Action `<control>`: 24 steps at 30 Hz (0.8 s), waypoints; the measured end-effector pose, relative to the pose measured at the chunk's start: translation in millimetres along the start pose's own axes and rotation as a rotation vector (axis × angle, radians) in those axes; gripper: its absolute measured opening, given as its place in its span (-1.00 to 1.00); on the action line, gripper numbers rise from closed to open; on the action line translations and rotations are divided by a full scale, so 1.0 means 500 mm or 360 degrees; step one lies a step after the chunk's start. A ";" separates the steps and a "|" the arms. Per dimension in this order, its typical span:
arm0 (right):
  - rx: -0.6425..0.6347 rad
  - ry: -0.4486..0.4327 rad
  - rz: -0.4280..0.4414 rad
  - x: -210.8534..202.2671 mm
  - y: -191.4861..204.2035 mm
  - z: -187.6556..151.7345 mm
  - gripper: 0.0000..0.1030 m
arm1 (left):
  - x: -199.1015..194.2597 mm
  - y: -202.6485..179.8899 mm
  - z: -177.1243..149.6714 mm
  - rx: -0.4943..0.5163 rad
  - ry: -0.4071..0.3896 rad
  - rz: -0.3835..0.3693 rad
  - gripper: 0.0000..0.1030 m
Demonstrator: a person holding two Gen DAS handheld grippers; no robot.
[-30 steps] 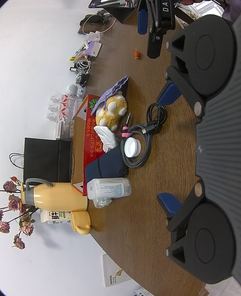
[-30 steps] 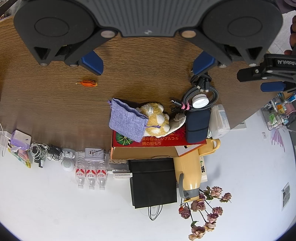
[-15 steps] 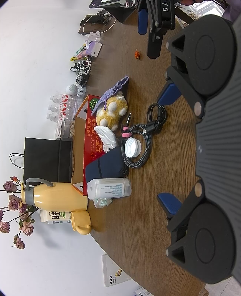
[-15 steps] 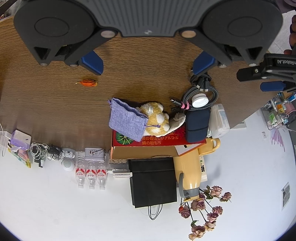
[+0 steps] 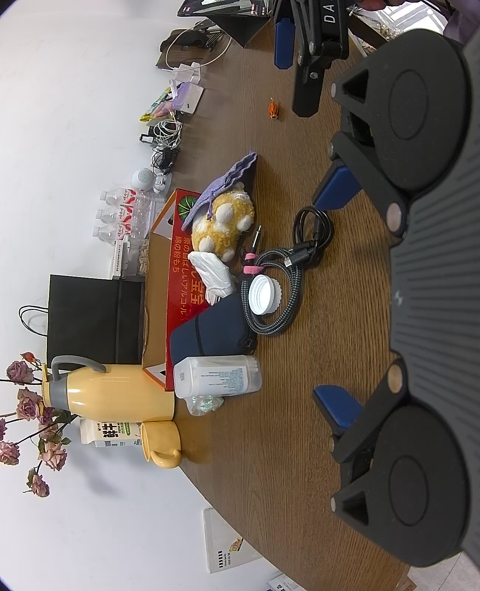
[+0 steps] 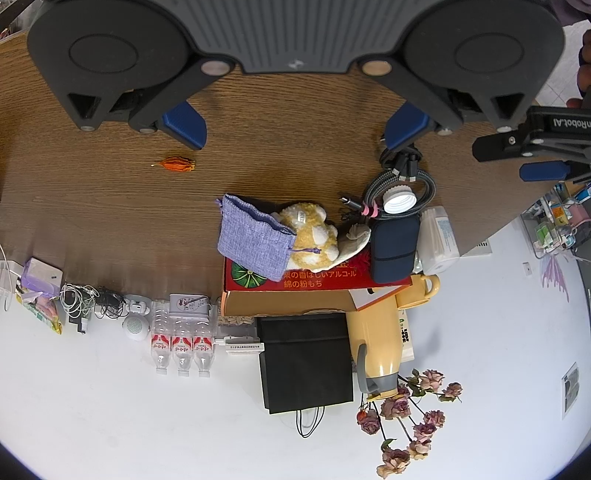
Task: Organize objects
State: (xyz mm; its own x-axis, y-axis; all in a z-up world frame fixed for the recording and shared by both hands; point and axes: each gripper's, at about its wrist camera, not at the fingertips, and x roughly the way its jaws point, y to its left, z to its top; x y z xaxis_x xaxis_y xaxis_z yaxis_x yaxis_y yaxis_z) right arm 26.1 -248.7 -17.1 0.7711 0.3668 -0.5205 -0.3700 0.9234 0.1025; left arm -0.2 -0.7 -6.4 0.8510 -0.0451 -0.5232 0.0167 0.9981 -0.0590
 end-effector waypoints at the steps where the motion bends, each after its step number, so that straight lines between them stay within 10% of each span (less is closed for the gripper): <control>1: 0.0001 0.0000 0.0001 0.000 0.000 -0.001 1.00 | 0.000 -0.001 0.000 -0.0001 0.0002 0.0000 1.00; 20: -0.0043 0.0034 -0.0171 0.068 -0.092 0.009 1.00 | 0.072 -0.032 0.024 0.0011 0.0083 0.0009 1.00; 24: -0.0066 0.0076 -0.0240 0.113 -0.145 0.019 0.69 | 0.094 -0.042 0.028 -0.0010 0.0119 0.0034 1.00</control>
State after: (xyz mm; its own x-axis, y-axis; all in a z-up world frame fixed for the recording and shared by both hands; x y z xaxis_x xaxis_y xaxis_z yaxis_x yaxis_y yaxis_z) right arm 101.3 -293.6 -45.7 0.7943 0.2174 -0.5672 -0.2735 0.9618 -0.0144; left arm 47.0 -23.1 -18.1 0.8095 -0.0267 -0.5865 -0.0049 0.9986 -0.0524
